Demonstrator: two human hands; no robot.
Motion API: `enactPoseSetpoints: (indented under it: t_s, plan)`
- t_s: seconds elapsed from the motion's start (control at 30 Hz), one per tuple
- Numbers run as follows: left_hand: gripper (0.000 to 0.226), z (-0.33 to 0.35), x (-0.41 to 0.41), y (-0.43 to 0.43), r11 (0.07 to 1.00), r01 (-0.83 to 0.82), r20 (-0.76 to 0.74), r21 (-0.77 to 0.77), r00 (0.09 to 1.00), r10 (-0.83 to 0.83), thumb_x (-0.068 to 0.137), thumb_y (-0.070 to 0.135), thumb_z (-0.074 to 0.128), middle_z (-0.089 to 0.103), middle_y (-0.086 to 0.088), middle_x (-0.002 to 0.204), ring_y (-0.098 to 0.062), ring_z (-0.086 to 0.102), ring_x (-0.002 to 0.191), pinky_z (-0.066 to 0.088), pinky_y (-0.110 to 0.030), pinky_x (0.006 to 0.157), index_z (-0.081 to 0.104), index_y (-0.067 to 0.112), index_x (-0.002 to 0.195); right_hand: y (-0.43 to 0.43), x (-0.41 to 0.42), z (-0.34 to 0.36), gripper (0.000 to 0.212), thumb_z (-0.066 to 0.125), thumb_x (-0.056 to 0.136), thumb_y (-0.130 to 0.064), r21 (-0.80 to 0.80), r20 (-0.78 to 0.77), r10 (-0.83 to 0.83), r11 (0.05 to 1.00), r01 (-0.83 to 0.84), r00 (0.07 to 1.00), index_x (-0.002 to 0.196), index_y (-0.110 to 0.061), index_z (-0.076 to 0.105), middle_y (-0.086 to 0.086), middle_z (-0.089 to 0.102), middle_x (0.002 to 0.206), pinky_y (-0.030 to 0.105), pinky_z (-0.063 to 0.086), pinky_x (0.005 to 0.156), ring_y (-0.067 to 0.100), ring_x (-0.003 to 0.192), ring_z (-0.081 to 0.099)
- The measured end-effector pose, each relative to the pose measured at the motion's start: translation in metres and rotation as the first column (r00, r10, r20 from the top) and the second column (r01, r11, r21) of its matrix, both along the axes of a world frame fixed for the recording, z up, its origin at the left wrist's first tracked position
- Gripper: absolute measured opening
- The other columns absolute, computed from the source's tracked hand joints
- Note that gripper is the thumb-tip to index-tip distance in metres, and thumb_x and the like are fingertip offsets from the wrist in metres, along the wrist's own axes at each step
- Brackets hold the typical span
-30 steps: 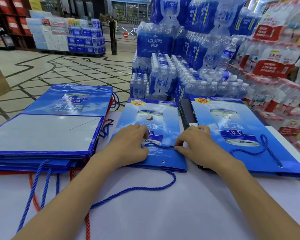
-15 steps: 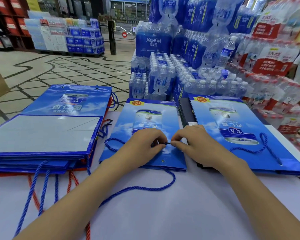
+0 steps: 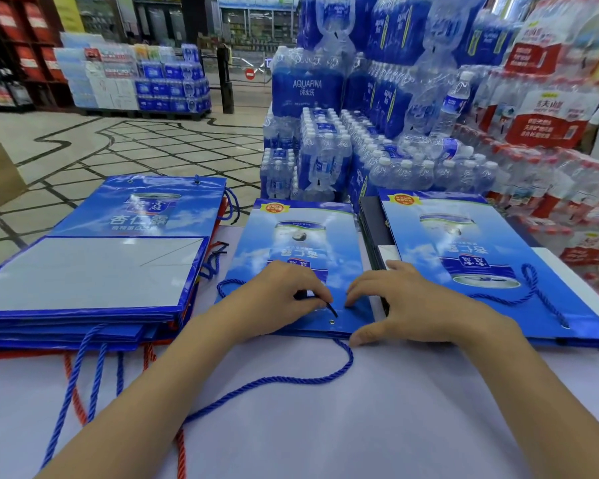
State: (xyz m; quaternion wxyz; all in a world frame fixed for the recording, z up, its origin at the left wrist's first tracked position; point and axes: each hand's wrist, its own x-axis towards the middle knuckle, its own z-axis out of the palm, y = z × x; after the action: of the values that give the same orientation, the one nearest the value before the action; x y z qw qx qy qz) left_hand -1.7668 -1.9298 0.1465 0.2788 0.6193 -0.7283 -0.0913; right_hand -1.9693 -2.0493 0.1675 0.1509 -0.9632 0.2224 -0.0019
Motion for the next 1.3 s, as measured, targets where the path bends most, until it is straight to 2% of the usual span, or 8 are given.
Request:
enactPoseSetpoints:
  t_s: [0.23, 0.4, 0.6, 0.77, 0.93, 1.1, 1.17, 1.3]
  plan:
    - [0.013, 0.0031, -0.0009, 0.0031, 0.999, 0.035, 0.001, 0.027, 0.999, -0.035, 0.092, 0.019, 0.065, 0.061, 0.019, 0.083, -0.001, 0.055, 0.077, 0.037, -0.008, 0.07, 0.074, 0.022, 0.1, 0.0018, -0.0031, 0.0045, 0.049, 0.07, 0.072, -0.067, 0.102, -0.042, -0.066, 0.992, 0.07, 0.997, 0.116, -0.045, 0.06, -0.034, 0.046, 0.131, 0.024, 0.009, 0.111, 0.001, 0.133, 0.015]
    - [0.015, 0.0024, 0.0013, 0.0032, 0.999, 0.038, 0.045, 0.021, 0.998, -0.039, 0.092, 0.013, 0.063, 0.062, 0.016, 0.087, 0.006, 0.054, 0.079, 0.036, -0.004, 0.074, 0.074, 0.019, 0.102, -0.0002, -0.0041, 0.0025, 0.048, 0.07, 0.07, -0.07, 0.156, -0.053, -0.103, 0.982, 0.11, 0.993, 0.113, -0.049, 0.06, -0.04, 0.045, 0.129, 0.036, 0.017, 0.117, 0.008, 0.144, 0.007]
    - [0.015, 0.0017, 0.002, 0.0026, 0.998, 0.056, 0.039, 0.021, 0.998, -0.057, 0.093, 0.013, 0.062, 0.066, 0.009, 0.094, -0.002, 0.057, 0.086, 0.04, -0.007, 0.078, 0.074, 0.02, 0.101, -0.0023, -0.0052, 0.0013, 0.045, 0.069, 0.074, -0.068, 0.144, -0.039, -0.099, 0.984, 0.103, 0.994, 0.113, -0.047, 0.06, -0.035, 0.046, 0.131, 0.036, 0.016, 0.118, 0.008, 0.144, 0.009]
    - [0.014, 0.0015, -0.0016, 0.0019, 0.995, 0.089, 0.013, -0.053, 0.996, -0.088, 0.092, 0.012, 0.064, 0.063, 0.014, 0.091, 0.0, 0.057, 0.086, 0.042, -0.008, 0.079, 0.074, 0.018, 0.099, -0.0066, -0.0042, -0.0037, 0.043, 0.061, 0.073, -0.075, 0.077, 0.048, -0.067, 0.995, 0.063, 0.997, 0.107, -0.048, 0.064, -0.034, 0.055, 0.12, 0.032, 0.028, 0.112, 0.004, 0.129, 0.032]
    - [0.015, -0.0007, -0.0017, -0.0016, 0.998, 0.047, -0.043, -0.05, 0.998, -0.05, 0.091, 0.013, 0.065, 0.063, 0.023, 0.09, 0.002, 0.06, 0.088, 0.044, -0.01, 0.079, 0.075, 0.019, 0.101, -0.0038, -0.0025, -0.001, 0.031, 0.063, 0.079, -0.065, 0.026, 0.179, -0.042, 0.999, 0.038, 0.983, 0.096, -0.04, 0.071, -0.025, 0.066, 0.096, 0.025, 0.047, 0.086, -0.002, 0.096, 0.054]
    - [0.024, 0.0, 0.0001, 0.0014, 1.0, 0.012, -0.114, -0.028, 0.993, -0.015, 0.092, 0.03, 0.064, 0.065, 0.02, 0.103, 0.001, 0.058, 0.096, 0.041, -0.009, 0.08, 0.071, 0.024, 0.114, -0.0002, -0.0001, 0.0001, 0.014, 0.067, 0.088, -0.042, -0.007, 0.348, -0.04, 0.999, 0.045, 0.937, 0.088, -0.029, 0.063, -0.018, 0.067, 0.079, 0.01, 0.038, 0.066, -0.009, 0.076, 0.058]
    - [0.032, -0.0007, 0.0004, 0.0017, 1.0, -0.005, -0.077, -0.031, 0.997, 0.003, 0.091, 0.028, 0.066, 0.062, 0.021, 0.108, 0.004, 0.054, 0.1, 0.037, -0.006, 0.084, 0.066, 0.026, 0.122, -0.0004, 0.0009, -0.0015, 0.015, 0.067, 0.089, -0.039, -0.051, 0.401, -0.037, 0.997, 0.063, 0.915, 0.088, -0.029, 0.056, -0.017, 0.065, 0.079, 0.01, 0.04, 0.067, -0.011, 0.076, 0.058]
    - [0.028, -0.0014, 0.0013, 0.0008, 0.995, -0.061, -0.084, -0.08, 0.995, 0.054, 0.092, 0.019, 0.064, 0.065, 0.015, 0.101, -0.003, 0.055, 0.094, 0.041, -0.012, 0.082, 0.068, 0.022, 0.12, -0.0015, 0.0034, -0.0042, 0.013, 0.071, 0.089, -0.029, -0.19, 0.502, 0.071, 0.981, 0.029, 0.862, 0.089, -0.022, 0.06, -0.008, 0.068, 0.087, 0.029, 0.049, 0.068, 0.004, 0.078, 0.063]
